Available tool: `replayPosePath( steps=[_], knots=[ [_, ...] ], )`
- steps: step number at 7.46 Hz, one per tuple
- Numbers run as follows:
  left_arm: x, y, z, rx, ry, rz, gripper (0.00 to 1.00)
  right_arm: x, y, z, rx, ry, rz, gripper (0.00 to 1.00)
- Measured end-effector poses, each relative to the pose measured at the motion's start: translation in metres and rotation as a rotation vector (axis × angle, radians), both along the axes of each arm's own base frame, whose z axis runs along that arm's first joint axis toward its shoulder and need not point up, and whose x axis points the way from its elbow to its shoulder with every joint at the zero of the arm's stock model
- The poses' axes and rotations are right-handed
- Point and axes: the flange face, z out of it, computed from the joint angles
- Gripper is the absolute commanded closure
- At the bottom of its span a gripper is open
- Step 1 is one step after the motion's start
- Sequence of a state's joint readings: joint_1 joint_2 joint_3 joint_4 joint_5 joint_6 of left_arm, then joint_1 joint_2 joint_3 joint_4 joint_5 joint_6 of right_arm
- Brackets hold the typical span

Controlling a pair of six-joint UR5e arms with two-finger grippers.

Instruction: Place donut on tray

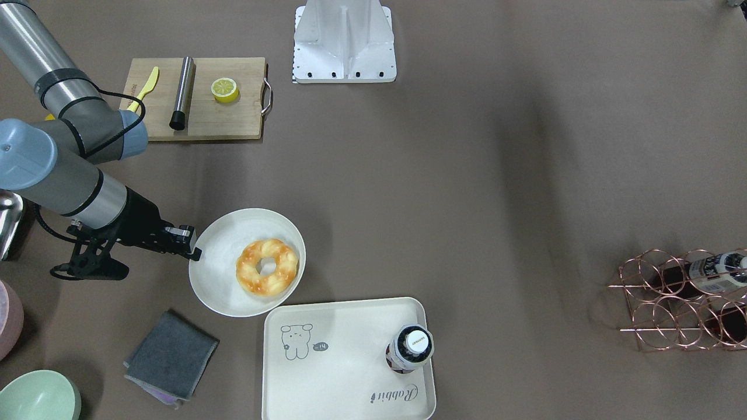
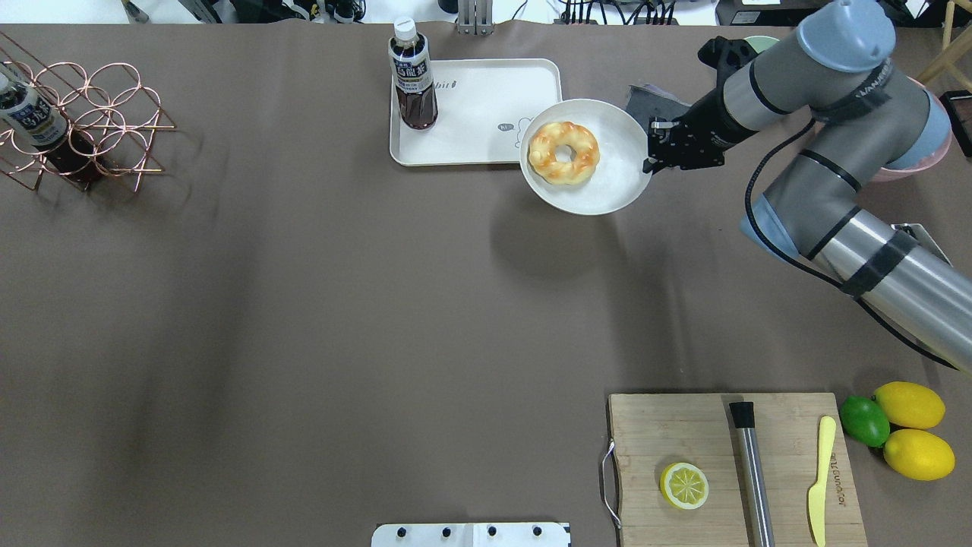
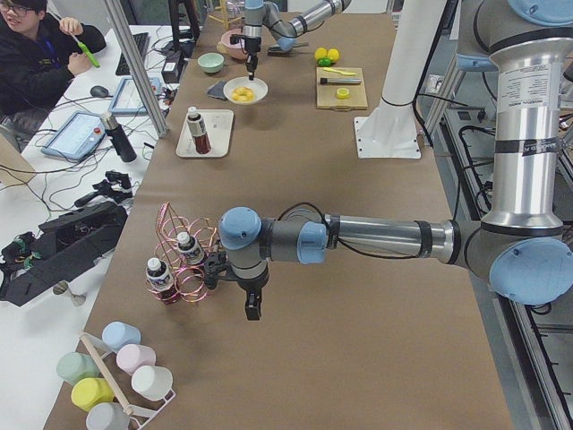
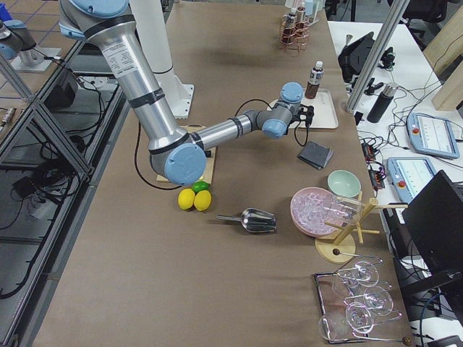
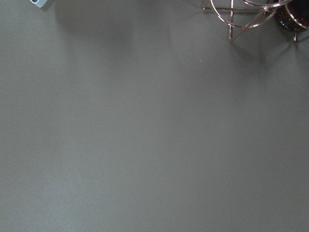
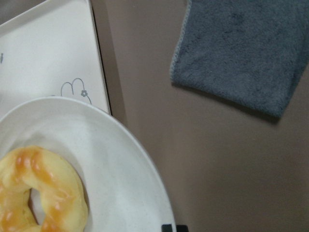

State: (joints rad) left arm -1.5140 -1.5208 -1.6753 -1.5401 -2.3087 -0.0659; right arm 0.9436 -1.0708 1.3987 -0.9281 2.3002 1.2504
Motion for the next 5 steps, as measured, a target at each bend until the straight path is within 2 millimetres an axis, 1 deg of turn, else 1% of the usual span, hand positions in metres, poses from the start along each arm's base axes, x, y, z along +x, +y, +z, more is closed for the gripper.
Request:
replayPosePath(
  steps=[1,2,3,5],
  knots=[
    [0.000,-0.003,-0.003,0.006,0.000,0.000,0.02,-0.007,-0.014,-0.021,-0.025,0.020,0.005,1.00],
    [0.000,-0.005,-0.005,0.010,0.001,0.000,0.02,-0.019,-0.033,-0.039,-0.055,0.048,0.009,1.00],
    [0.000,-0.006,-0.006,0.012,0.002,0.000,0.02,-0.035,-0.059,-0.054,-0.076,0.077,0.021,1.00],
    [0.001,-0.007,-0.007,0.014,0.002,-0.001,0.02,-0.058,-0.097,-0.067,-0.103,0.124,0.048,1.00]
  ],
)
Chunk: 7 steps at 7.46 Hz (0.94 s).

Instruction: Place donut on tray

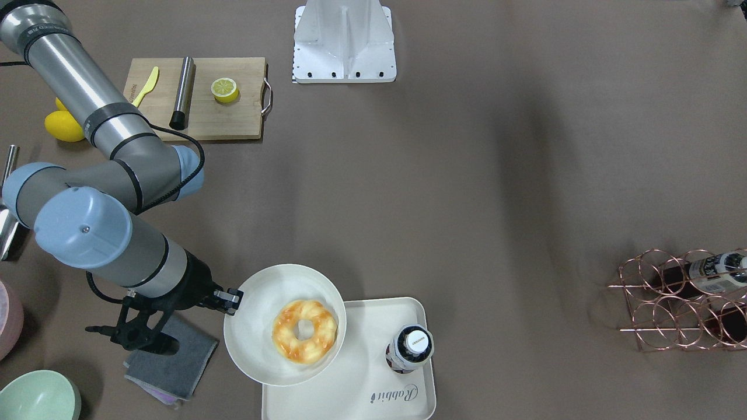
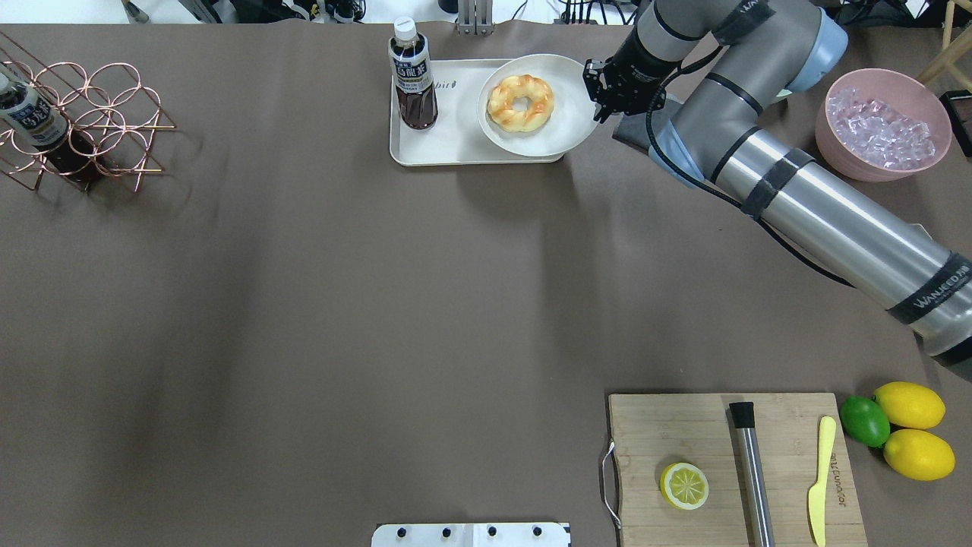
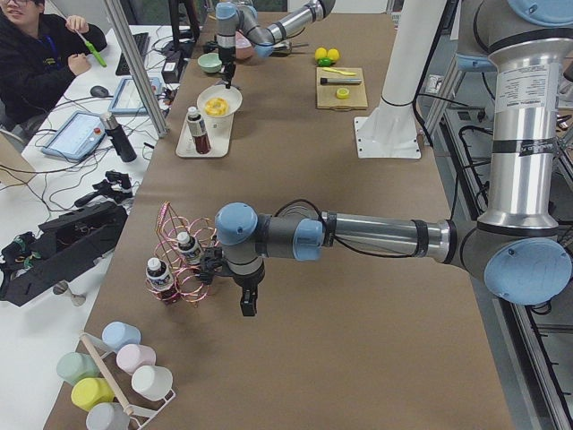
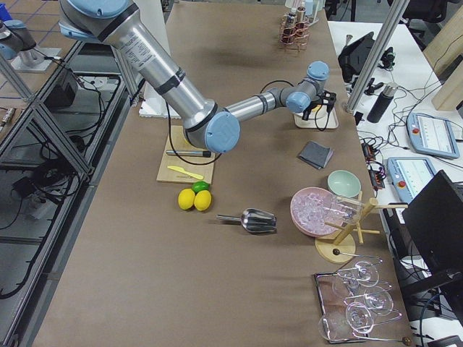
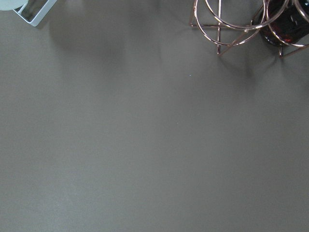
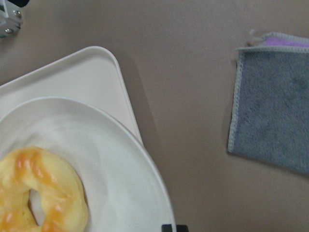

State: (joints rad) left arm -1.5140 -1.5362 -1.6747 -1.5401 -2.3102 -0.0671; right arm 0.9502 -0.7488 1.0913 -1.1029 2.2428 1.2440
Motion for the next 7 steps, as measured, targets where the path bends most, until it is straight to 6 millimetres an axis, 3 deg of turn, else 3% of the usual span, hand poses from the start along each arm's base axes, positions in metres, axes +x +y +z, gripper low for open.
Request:
replayPosePath(
  steps=[2,3,6,7],
  knots=[
    [0.000,0.000,-0.001,0.001,0.000,0.000,0.02,-0.024,-0.025,-0.014,0.011,0.029,0.025,1.00],
    [0.000,0.000,0.000,0.000,0.000,0.000,0.02,-0.038,-0.030,-0.008,0.032,0.029,0.047,1.00],
    [0.000,0.000,0.000,0.000,-0.001,0.000,0.02,-0.071,-0.028,-0.005,0.061,0.030,0.101,1.00],
    [0.000,0.000,0.000,-0.001,0.000,0.000,0.02,-0.075,-0.026,-0.006,0.063,0.031,0.105,0.91]
  ],
)
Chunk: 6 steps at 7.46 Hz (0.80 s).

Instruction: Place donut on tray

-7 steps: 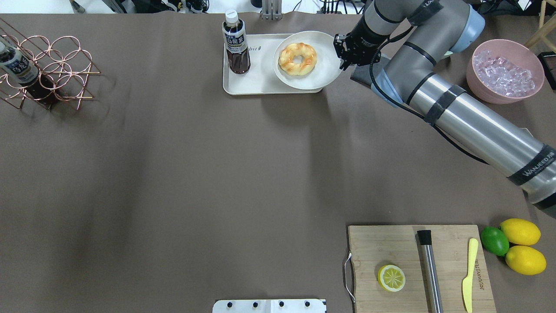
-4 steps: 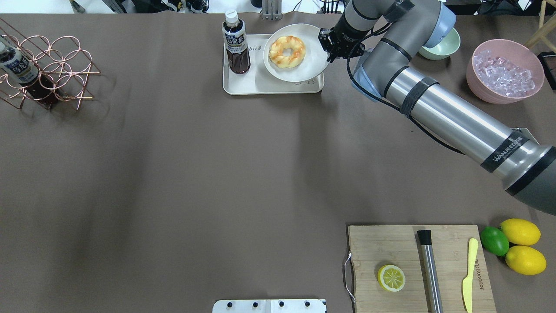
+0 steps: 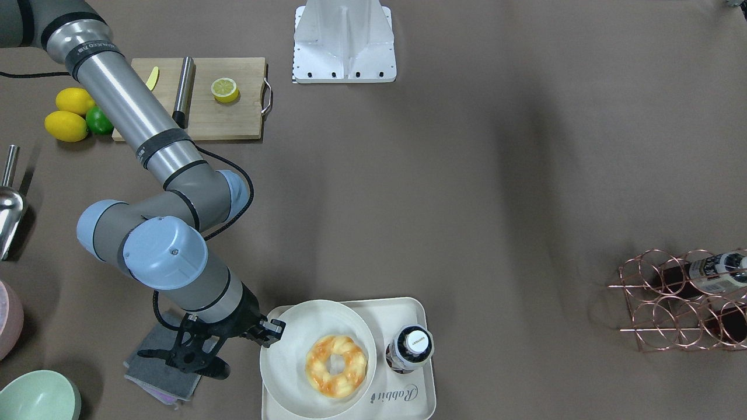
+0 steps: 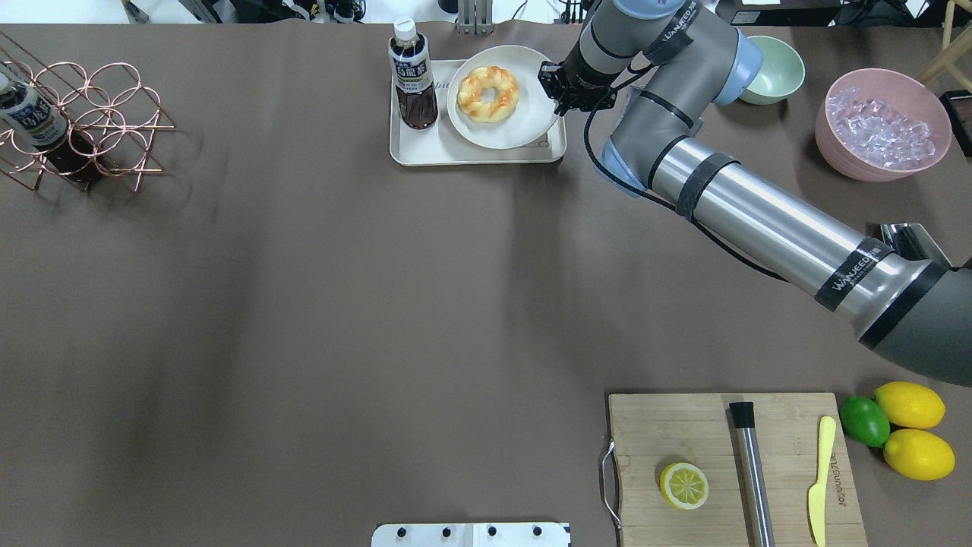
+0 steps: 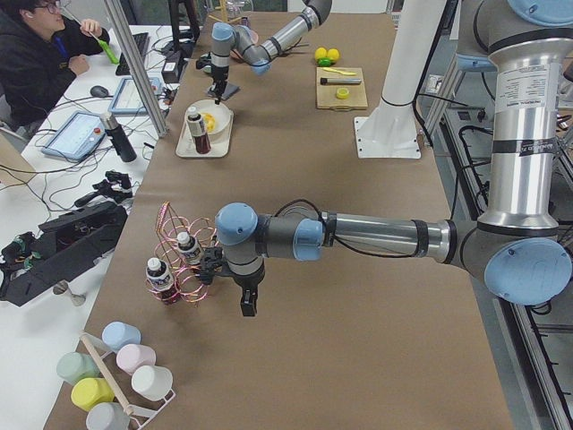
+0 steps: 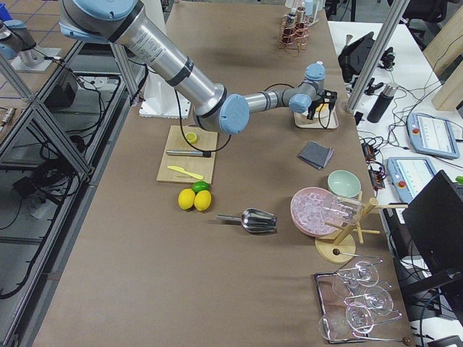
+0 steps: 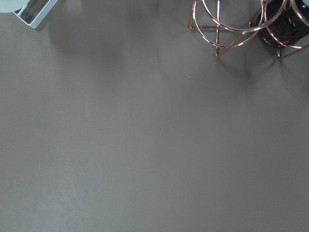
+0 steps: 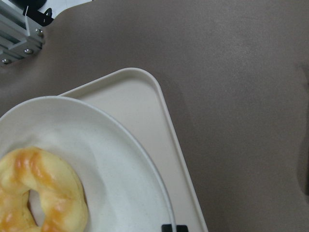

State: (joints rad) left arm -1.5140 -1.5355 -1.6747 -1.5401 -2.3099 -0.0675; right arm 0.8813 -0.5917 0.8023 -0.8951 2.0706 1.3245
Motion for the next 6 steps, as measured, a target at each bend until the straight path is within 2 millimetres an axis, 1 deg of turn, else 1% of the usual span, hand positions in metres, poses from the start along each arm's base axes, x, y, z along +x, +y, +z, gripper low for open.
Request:
replayPosePath(
  steps=[1,2,5,6],
  knots=[
    [0.0000,0.0000,0.0000,0.000,0.000,0.000,0.02,-0.0018,0.0003,-0.0008,0.002,0.002,0.003,0.04],
    [0.0000,0.0000,-0.0001,0.000,0.000,0.000,0.02,-0.0023,-0.0008,-0.0001,0.005,0.008,0.011,0.00],
    [0.0001,-0.0004,-0.0008,0.002,0.000,0.000,0.02,-0.0023,-0.0022,-0.0008,0.018,0.015,0.025,0.00],
    [0.0001,-0.0013,-0.0013,0.003,0.000,0.000,0.02,-0.0003,-0.0024,-0.0050,0.025,0.010,0.027,0.00]
  ],
)
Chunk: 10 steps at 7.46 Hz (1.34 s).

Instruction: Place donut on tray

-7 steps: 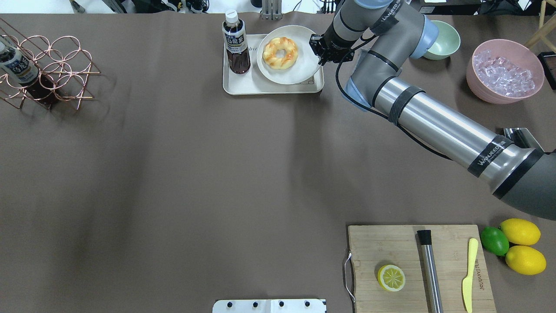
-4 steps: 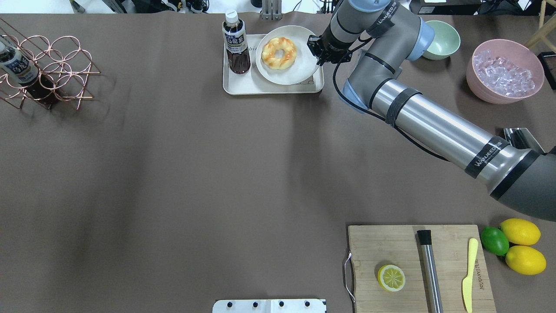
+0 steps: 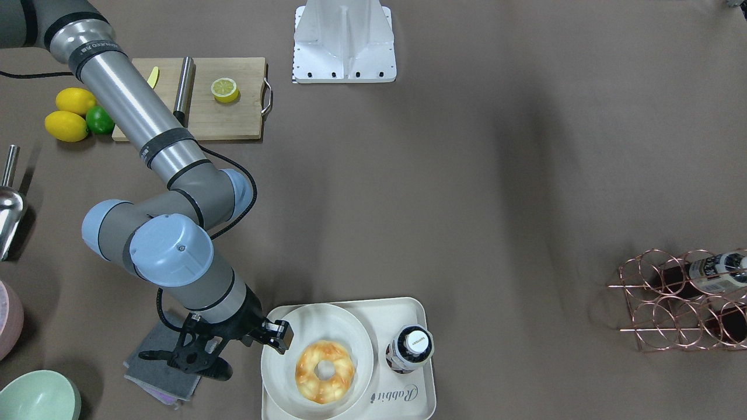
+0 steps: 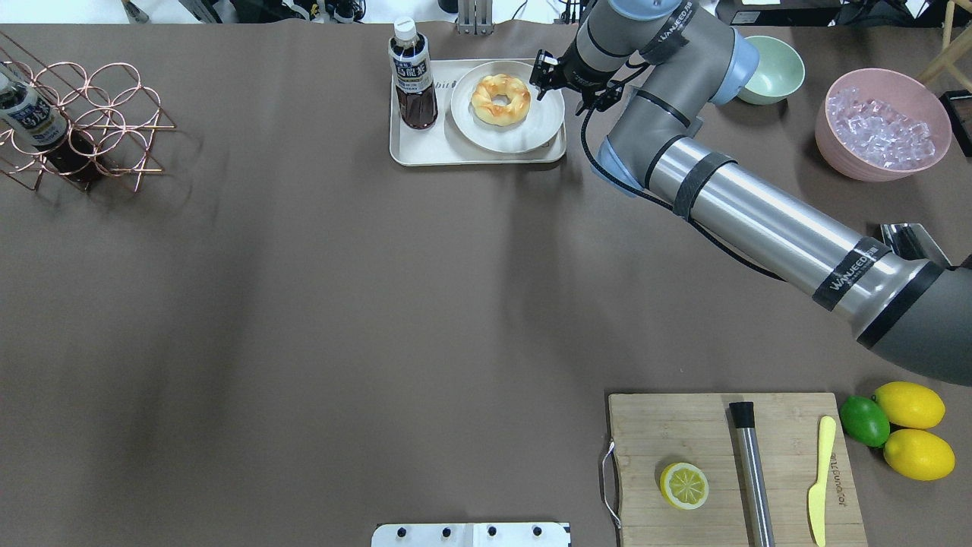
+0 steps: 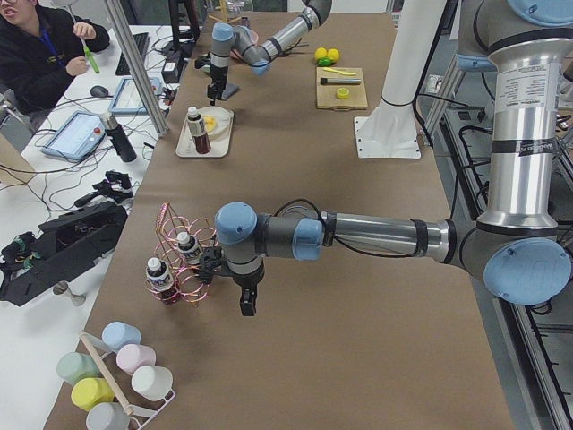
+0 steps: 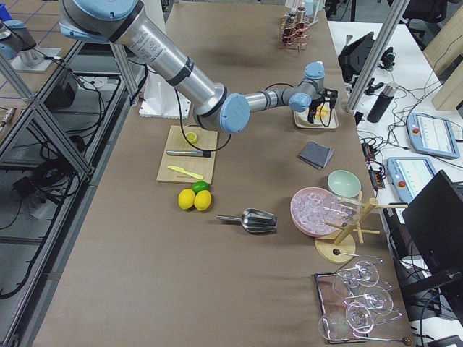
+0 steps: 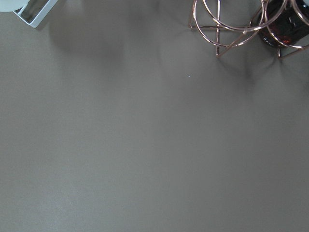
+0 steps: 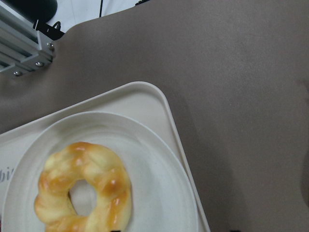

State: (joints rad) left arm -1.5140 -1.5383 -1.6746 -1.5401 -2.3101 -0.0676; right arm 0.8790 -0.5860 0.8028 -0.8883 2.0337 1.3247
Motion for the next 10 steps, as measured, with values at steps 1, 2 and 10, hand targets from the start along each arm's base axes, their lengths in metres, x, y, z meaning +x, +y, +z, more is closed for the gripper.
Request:
replayPosePath(
  steps=[1,2,10],
  knots=[
    [0.000,0.000,0.000,0.001,-0.001,0.000,0.02,0.008,-0.003,-0.004,0.005,-0.008,0.002,0.00],
    [0.000,-0.001,0.000,0.001,-0.001,0.000,0.02,0.020,-0.007,-0.007,0.007,-0.020,0.000,0.00],
    [-0.004,0.004,0.004,-0.008,-0.001,-0.007,0.02,0.173,0.041,0.033,0.053,-0.023,-0.147,0.00]
  ],
)
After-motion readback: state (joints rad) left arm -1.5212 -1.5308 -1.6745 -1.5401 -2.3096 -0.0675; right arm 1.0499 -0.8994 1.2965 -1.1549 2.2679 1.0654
